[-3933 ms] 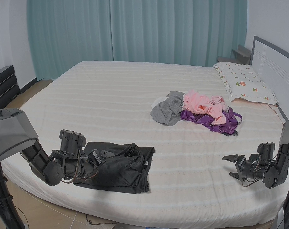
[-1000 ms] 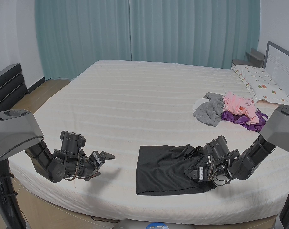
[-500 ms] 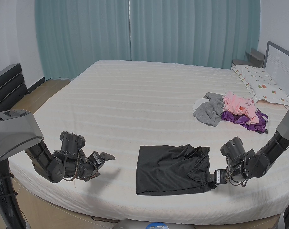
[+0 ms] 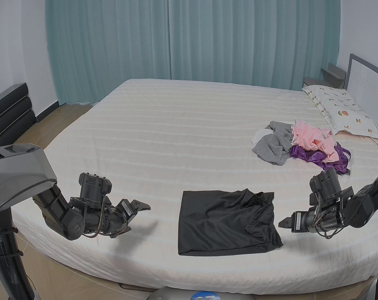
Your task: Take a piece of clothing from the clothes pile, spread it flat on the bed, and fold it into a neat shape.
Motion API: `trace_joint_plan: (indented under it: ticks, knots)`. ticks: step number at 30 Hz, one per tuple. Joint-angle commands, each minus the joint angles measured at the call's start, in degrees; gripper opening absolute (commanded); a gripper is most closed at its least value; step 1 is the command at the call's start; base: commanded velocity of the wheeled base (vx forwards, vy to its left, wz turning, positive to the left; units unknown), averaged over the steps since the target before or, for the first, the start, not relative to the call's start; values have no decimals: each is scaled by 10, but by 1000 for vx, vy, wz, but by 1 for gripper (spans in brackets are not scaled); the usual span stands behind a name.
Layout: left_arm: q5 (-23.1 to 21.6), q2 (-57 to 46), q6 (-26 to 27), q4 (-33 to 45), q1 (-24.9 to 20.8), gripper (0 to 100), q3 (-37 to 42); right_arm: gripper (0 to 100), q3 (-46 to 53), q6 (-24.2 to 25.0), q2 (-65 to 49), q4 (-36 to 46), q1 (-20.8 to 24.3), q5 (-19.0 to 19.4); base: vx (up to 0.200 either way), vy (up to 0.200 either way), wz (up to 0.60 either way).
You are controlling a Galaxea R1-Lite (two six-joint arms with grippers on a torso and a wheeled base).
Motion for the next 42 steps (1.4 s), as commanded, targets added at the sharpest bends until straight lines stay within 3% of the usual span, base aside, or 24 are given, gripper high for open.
trace_joint_plan:
  ticks: [1, 7, 13, 17, 28, 37, 42]
  knots:
    - [0, 0, 1, 0, 0, 100, 0, 100, -26, 6, 17, -2, 19, 9, 0, 0, 0]
    - [1, 0, 1, 0, 0, 100, 1, 100, -99, 40, 92, 1, 60, 19, 0, 0, 0]
    - [1, 0, 2, 0, 0, 100, 1, 100, -169, 40, 180, 9, 92, 8, 0, 0, 0]
    - [1, 0, 2, 0, 0, 100, 1, 100, -207, 37, 220, 27, 99, -35, 0, 0, 0]
    - [1, 0, 3, 0, 0, 100, 1, 100, -178, 16, 186, 68, 72, -55, 0, 0, 0]
    - [1, 0, 3, 0, 0, 100, 2, 100, -57, -15, 69, 97, 7, -55, 0, 0, 0]
    - [1, 0, 3, 0, 0, 100, 2, 100, -25, -15, 14, 100, -8, -47, 0, 0, 0]
